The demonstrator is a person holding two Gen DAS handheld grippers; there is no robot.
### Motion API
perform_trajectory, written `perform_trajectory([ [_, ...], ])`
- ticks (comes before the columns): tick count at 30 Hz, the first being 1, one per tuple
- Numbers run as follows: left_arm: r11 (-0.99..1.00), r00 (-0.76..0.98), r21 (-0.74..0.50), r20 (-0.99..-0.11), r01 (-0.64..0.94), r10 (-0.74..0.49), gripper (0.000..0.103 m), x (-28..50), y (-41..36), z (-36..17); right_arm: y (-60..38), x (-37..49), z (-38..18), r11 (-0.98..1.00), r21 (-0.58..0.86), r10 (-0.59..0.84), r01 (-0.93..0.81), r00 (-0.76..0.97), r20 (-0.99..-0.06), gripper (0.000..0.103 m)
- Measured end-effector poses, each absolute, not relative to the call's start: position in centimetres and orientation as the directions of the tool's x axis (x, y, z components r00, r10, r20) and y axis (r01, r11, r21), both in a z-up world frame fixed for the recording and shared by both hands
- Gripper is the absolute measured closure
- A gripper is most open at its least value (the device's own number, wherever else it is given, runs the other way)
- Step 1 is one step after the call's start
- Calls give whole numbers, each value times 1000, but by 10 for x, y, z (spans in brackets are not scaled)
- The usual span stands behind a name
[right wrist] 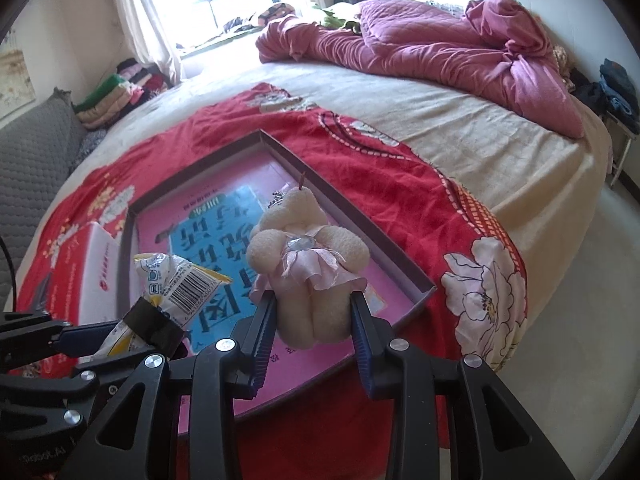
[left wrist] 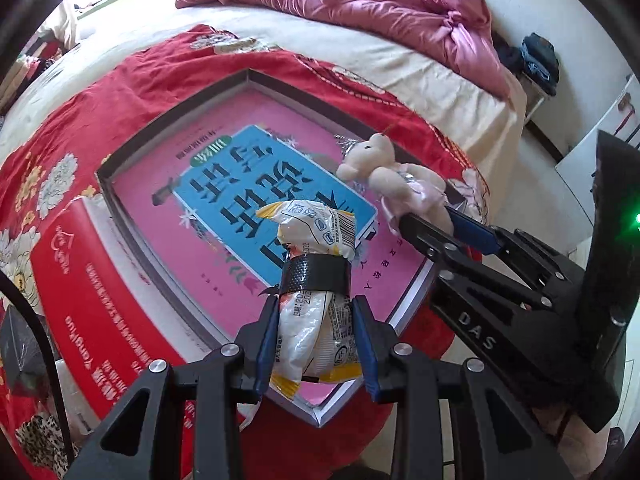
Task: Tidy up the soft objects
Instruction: 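Lower the snack bag and teddy bear onto the pink tray and open both tools, then withdraw both tools from the tray back toward the pile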
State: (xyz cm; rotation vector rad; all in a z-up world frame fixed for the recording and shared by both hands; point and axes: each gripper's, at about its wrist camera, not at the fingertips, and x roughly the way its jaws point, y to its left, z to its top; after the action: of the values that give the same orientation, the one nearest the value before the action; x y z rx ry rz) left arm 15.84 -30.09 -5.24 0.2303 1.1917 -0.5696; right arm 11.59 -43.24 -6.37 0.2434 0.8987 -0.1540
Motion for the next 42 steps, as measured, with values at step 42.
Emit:
perform_trajectory([
  [42,820,274,-34,-934,571,-229,48,156,-308,-61,-451,90,-38,929,182,-79,323,652,-754,47],
])
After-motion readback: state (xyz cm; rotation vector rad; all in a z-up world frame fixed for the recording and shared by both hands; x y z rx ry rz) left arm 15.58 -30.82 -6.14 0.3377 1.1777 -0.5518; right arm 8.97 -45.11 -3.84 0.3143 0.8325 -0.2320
